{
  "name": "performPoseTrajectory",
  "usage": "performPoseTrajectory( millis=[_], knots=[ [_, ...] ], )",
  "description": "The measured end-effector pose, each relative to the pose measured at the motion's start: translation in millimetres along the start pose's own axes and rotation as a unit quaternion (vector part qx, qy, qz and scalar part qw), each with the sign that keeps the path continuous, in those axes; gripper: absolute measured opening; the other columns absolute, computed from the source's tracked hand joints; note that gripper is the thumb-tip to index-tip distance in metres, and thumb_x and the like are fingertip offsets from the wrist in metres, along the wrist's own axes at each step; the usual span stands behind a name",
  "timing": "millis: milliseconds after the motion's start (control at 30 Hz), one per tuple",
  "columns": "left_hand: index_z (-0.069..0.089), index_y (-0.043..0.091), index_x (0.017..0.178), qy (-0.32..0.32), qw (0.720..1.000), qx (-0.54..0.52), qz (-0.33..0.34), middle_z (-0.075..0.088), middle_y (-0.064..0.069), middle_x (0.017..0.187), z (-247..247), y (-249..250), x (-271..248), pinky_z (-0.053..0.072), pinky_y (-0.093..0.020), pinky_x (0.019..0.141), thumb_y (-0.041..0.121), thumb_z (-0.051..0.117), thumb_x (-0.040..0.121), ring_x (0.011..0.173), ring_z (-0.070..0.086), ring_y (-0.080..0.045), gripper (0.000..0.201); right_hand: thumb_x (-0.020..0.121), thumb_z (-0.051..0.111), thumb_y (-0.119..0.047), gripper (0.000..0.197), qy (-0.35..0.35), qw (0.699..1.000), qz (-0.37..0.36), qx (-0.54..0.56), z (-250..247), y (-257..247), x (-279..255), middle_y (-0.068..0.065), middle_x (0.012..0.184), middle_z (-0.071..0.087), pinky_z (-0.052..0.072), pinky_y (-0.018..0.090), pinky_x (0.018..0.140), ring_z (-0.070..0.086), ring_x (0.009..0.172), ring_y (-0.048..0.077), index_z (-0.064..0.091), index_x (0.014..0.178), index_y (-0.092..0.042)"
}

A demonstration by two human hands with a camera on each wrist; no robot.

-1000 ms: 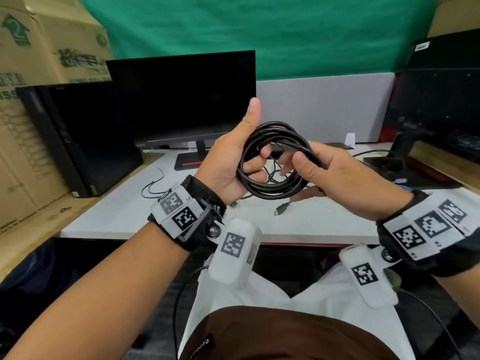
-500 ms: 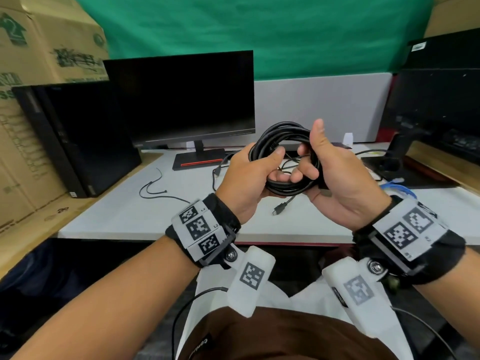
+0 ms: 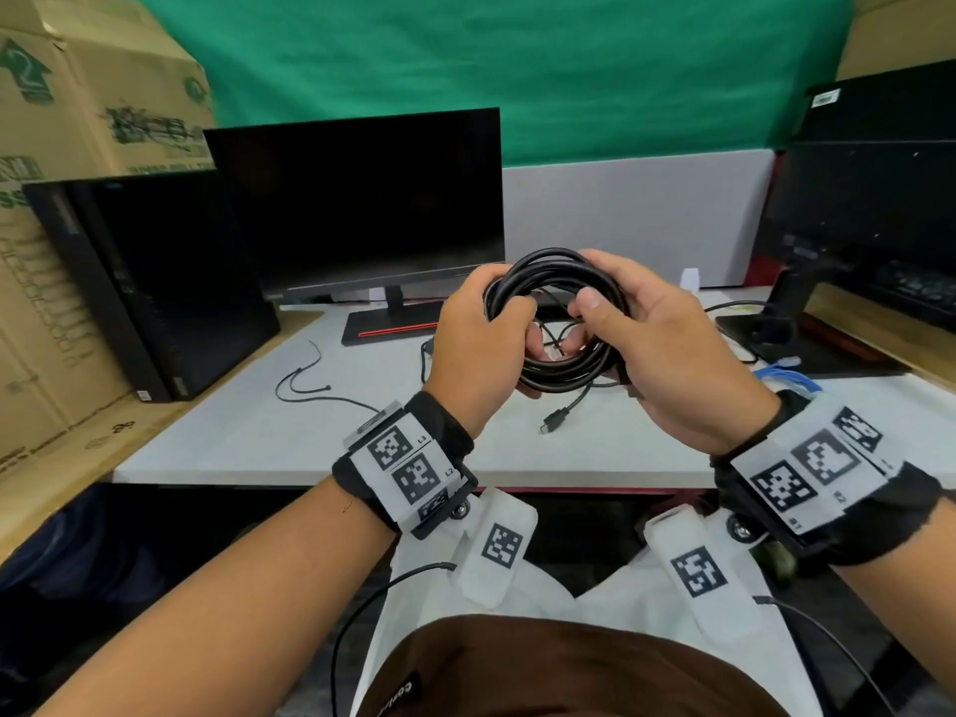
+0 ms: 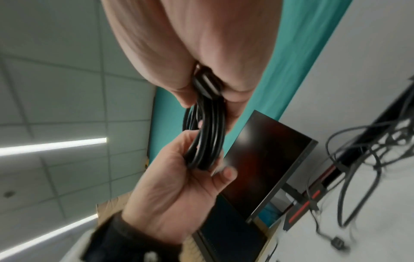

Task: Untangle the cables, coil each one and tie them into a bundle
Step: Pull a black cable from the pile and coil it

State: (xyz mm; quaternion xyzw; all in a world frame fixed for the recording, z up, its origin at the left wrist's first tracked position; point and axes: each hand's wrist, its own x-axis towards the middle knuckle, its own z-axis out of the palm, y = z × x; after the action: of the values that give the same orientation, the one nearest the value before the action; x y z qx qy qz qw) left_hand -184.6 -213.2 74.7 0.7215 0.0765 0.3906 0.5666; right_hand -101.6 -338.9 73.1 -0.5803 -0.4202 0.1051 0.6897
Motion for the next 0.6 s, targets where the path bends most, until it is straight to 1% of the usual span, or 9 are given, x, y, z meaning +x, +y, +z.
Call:
performPoseTrajectory(
  millis=[67,133,200,300,367,433,500,533,600],
  knots=[
    [0.059,0.007,0.107,-0.015,1.0,-0.012,-0.009,0.069,-0.012,0.066,-2,3,2,0.051,-0.025,0.049,0.002,0.049,0.093,0.052,0.064,-0.017,0.018,0.102,0.051,-0.01,0.039,0.007,0.997,-0.03,-0.071,-1,1,0,0.002,0.108,0.072,0.054,0.033,0.092,0.068,0.094,0.016,0.052,0.141,-0.017],
    [0.057,0.007,0.107,-0.044,0.999,-0.014,-0.02,0.076,-0.011,0.082,-5,6,4,0.052,-0.023,0.053,0.013,0.051,0.092,0.062,0.071,-0.016,0.017,0.103,0.049,-0.011,0.035,0.003,0.991,-0.059,-0.123,-3,1,0,0.003,0.111,0.072,0.05,0.045,0.101,0.066,0.106,0.019,0.059,0.133,-0.026],
    [0.058,0.011,0.104,-0.059,0.998,0.021,-0.012,0.076,-0.003,0.091,-7,5,4,0.058,-0.032,0.062,0.03,0.051,0.089,0.076,0.075,-0.017,0.025,0.105,0.046,-0.015,0.033,-0.003,0.984,-0.071,-0.163,-5,-1,-2,0.003,0.099,0.073,0.051,0.054,0.095,0.066,0.099,0.023,0.063,0.119,-0.04],
    [0.06,0.012,0.099,-0.045,0.995,0.086,0.018,0.074,-0.001,0.093,-11,3,5,0.057,-0.055,0.078,0.046,0.043,0.09,0.083,0.074,-0.02,0.039,0.106,0.045,-0.021,0.028,-0.006,0.981,-0.058,-0.183,-7,-1,-2,0.001,0.081,0.072,0.055,0.057,0.082,0.064,0.083,0.034,0.066,0.12,-0.033],
    [0.063,0.009,0.099,-0.035,0.994,0.106,0.022,0.075,-0.004,0.086,-12,2,6,0.057,-0.046,0.079,0.057,0.034,0.09,0.074,0.073,-0.015,0.056,0.106,0.043,-0.023,0.027,-0.02,0.99,-0.032,-0.134,-6,-1,-2,-0.001,0.073,0.068,0.055,0.056,0.076,0.058,0.07,0.033,0.069,0.115,-0.023],
    [0.063,0.007,0.094,-0.011,0.991,0.128,0.038,0.072,-0.007,0.07,-10,3,2,0.052,-0.025,0.069,0.061,0.03,0.091,0.061,0.068,-0.011,0.064,0.106,0.042,-0.025,0.03,-0.024,0.998,0.004,-0.055,-6,0,0,-0.001,0.067,0.061,0.05,0.045,0.065,0.052,0.062,0.02,0.066,0.097,-0.009],
    [0.058,0.008,0.082,0.016,0.984,0.158,0.081,0.061,-0.007,0.06,-9,2,0,0.051,-0.033,0.063,0.062,0.032,0.094,0.058,0.063,-0.021,0.061,0.104,0.044,-0.03,0.04,-0.023,0.998,0.043,0.032,-6,1,1,-0.002,0.062,0.054,0.047,0.033,0.064,0.05,0.058,0.015,0.059,0.098,0.006],
    [0.055,0.01,0.078,0.018,0.978,0.181,0.103,0.055,-0.003,0.059,-10,2,0,0.051,-0.041,0.064,0.064,0.033,0.094,0.061,0.061,-0.025,0.06,0.102,0.046,-0.033,0.045,-0.027,0.995,0.06,0.078,-6,1,0,-0.001,0.061,0.052,0.05,0.033,0.067,0.051,0.057,0.015,0.056,0.104,0.012],
    [0.055,0.016,0.077,-0.011,0.966,0.232,0.112,0.051,0.006,0.059,-14,-1,2,0.051,-0.044,0.063,0.072,0.037,0.089,0.063,0.06,-0.023,0.06,0.094,0.052,-0.037,0.047,-0.041,0.984,0.082,0.15,-7,1,-1,0.0,0.06,0.047,0.057,0.037,0.074,0.056,0.058,0.019,0.058,0.106,0.008]
  ],
)
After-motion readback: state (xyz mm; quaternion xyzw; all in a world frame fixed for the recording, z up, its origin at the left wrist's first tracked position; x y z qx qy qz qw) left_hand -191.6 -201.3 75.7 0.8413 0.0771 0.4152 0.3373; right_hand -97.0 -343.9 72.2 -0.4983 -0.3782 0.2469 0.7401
